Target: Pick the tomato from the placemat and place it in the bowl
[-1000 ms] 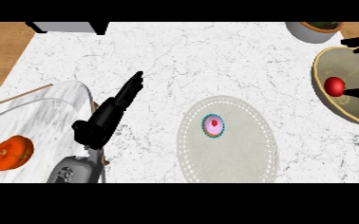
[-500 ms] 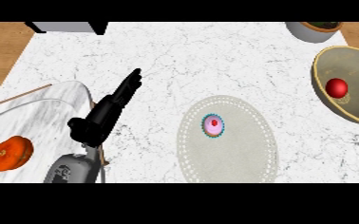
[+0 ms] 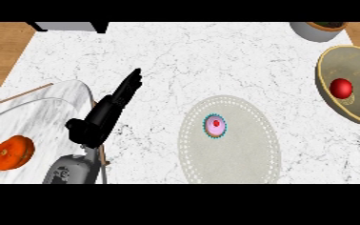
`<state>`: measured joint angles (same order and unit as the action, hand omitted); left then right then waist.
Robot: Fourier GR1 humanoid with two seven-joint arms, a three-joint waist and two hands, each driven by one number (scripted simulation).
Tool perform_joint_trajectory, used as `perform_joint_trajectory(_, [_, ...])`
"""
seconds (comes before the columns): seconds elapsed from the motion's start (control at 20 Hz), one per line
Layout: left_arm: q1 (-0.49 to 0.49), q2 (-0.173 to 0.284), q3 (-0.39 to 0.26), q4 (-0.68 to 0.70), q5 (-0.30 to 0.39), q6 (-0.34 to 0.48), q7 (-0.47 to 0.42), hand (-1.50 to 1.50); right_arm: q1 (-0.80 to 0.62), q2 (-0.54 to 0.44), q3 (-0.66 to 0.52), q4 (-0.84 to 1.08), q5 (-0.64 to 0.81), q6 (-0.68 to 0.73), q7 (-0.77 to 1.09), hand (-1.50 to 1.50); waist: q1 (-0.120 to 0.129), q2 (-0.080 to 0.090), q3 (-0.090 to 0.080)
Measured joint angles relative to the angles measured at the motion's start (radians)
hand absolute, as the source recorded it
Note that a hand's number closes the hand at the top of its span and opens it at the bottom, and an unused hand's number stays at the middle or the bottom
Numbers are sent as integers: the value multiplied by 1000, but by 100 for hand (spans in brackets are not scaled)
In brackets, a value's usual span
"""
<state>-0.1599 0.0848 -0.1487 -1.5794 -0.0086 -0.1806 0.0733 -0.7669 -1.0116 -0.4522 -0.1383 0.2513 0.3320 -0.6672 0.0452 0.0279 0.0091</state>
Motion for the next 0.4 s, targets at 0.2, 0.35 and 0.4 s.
perform_joint_trajectory(0.2, [11, -5, -6, -12, 1, 0, -2, 0, 50, -54, -37, 30, -31, 52, -30, -150, 0, 3, 3])
perform_joint_trajectory(0.35, [0, -7, -4, -11, 1, 2, 3, 0, 75, -80, -46, 36, -39, 78, -34, -150, 0, 5, 5])
perform_joint_trajectory(0.4, [1, -10, -7, -12, -1, 4, 3, 0, 84, -87, -48, 36, -40, 88, -34, -150, 1, 6, 6])
